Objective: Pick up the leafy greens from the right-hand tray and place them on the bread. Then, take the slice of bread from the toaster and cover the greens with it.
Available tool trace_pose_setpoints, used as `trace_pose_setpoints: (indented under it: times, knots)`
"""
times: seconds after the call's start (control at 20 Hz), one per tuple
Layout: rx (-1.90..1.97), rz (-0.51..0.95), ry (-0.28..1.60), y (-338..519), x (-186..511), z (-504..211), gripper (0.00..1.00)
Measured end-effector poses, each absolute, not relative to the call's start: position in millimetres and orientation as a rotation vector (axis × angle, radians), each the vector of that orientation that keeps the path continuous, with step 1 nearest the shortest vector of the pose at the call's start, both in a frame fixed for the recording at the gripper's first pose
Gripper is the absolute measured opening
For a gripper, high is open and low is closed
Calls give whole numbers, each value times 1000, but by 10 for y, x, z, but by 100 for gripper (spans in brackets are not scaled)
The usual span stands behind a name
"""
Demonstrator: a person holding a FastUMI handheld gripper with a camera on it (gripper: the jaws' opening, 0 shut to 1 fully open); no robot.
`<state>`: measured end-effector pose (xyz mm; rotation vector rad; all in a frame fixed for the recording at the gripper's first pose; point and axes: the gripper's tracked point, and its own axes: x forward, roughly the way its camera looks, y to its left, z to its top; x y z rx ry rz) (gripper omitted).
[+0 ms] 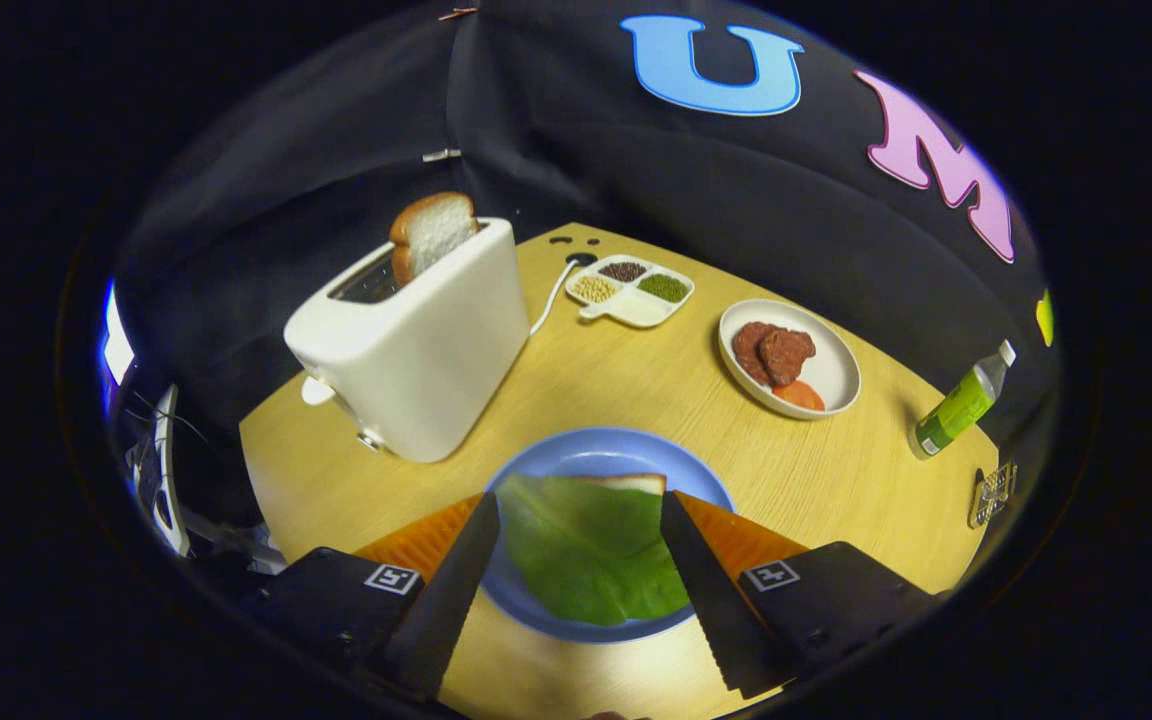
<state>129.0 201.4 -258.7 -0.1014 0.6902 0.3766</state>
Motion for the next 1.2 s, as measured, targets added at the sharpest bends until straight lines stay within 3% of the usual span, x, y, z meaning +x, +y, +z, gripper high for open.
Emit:
trace_pose_setpoints:
  times: [0.65, 1.2]
  knots:
    - [-51, 502, 496, 3202, 2085, -1294, 99]
    - [-153, 482, 575, 3763, 2643, -1866, 100]
